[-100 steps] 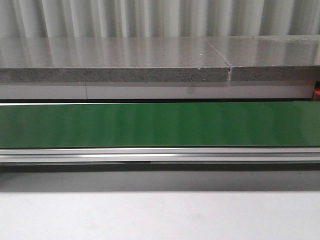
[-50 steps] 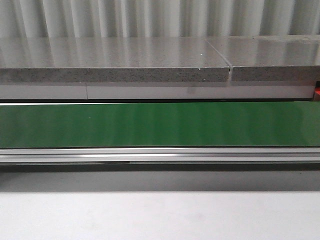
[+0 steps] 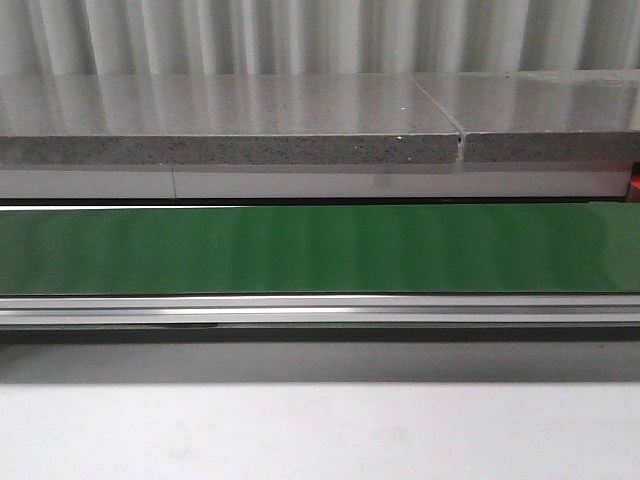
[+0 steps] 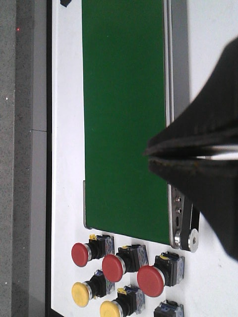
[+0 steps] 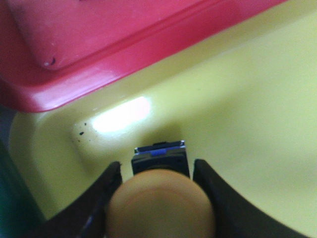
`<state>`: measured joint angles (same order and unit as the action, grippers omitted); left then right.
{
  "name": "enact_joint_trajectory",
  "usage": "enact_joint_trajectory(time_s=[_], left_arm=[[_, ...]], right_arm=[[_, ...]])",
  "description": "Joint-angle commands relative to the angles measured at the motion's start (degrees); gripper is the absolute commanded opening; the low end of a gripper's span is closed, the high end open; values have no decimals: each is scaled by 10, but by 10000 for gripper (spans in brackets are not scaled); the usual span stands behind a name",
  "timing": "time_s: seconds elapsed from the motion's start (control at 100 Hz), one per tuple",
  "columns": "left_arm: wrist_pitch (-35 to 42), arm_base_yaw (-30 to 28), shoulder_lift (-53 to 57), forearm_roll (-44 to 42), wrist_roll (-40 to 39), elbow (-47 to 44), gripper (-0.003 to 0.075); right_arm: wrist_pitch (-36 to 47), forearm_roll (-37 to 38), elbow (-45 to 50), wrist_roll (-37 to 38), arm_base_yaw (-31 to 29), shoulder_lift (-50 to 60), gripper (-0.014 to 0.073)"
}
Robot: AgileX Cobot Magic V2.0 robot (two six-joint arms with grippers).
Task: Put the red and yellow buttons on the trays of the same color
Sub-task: 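Lower the yellow button into the yellow tray and open the right gripper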
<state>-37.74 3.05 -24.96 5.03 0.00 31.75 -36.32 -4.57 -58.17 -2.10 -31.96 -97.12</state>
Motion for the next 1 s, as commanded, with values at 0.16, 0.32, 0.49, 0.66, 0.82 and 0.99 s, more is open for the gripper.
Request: enact_joint_trajectory(time_s=[0.16, 0.32, 0.49, 0.66, 0.82, 0.99], left_arm=[[43, 5, -3, 6, 0, 15, -20], [43, 5, -3, 6, 0, 15, -20], [43, 5, -3, 6, 0, 15, -20], [43, 5, -3, 6, 0, 15, -20], [43, 5, -3, 6, 0, 15, -20], [43, 5, -3, 6, 0, 15, -20]], right_arm=[[19, 2, -12, -1, -3, 24, 418], [5, 0, -24, 7, -3, 25, 639], [2, 0, -35, 9, -3, 63, 633], [10, -12, -35, 9, 10, 132, 633], [10, -13, -35, 1, 67, 198, 633], [11, -13, -31, -19, 158, 260, 633]])
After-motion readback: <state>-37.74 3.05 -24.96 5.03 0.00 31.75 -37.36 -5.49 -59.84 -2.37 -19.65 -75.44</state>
